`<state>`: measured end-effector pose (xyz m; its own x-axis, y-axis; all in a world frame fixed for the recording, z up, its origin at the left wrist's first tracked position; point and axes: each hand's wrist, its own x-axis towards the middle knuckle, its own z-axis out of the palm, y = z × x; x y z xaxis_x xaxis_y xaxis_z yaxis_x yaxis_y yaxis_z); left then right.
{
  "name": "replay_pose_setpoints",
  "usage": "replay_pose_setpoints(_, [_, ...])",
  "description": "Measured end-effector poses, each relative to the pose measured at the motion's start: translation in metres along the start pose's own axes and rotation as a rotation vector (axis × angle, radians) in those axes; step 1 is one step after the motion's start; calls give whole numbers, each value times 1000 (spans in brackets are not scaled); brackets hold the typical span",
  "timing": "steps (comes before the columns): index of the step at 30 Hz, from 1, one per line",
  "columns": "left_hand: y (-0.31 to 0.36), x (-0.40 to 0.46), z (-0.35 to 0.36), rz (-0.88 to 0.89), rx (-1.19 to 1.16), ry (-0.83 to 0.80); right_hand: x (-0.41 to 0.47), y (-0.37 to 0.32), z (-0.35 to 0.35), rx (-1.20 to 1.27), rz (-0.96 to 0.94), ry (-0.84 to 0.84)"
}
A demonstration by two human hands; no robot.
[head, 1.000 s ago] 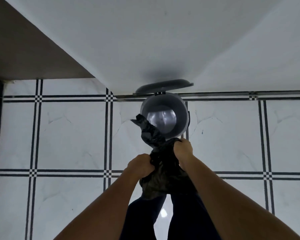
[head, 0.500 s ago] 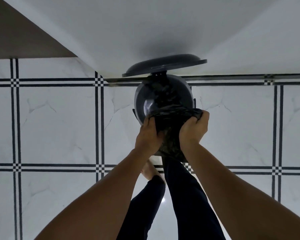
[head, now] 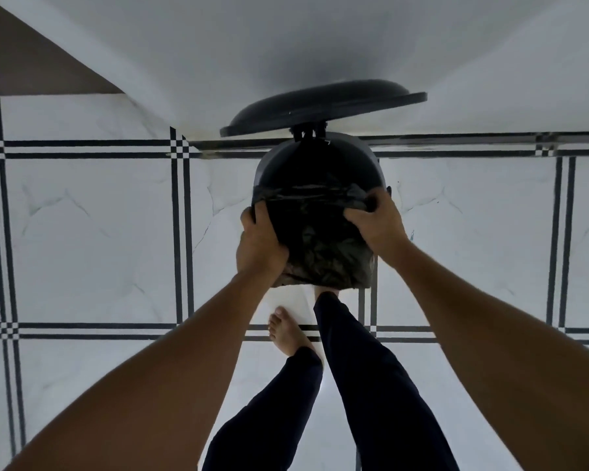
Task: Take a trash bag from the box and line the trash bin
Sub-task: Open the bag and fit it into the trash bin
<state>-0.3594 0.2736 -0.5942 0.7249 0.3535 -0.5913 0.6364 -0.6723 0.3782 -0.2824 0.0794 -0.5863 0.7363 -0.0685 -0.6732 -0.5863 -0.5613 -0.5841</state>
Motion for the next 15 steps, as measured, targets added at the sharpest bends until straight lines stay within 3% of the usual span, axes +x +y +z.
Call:
replay_pose_setpoints(2, [-14, 10, -1, -3, 46, 29, 11, 14, -2, -358, -141, -24])
replay_pose_setpoints(4, [-27, 15, -2, 11, 103, 50, 20, 30, -7, -569, -225, 66])
replay_pose_setpoints(8, [-35, 15, 6, -40, 104, 79, 29, 50, -14, -279, 110, 366])
replay_pose_setpoints(11, [-30, 7, 16, -84, 64, 118, 29, 56, -13, -48, 333, 351])
replay_pose_setpoints(15, [-31, -1, 20, -134, 62, 131, 26, 66, -12, -45, 456, 255])
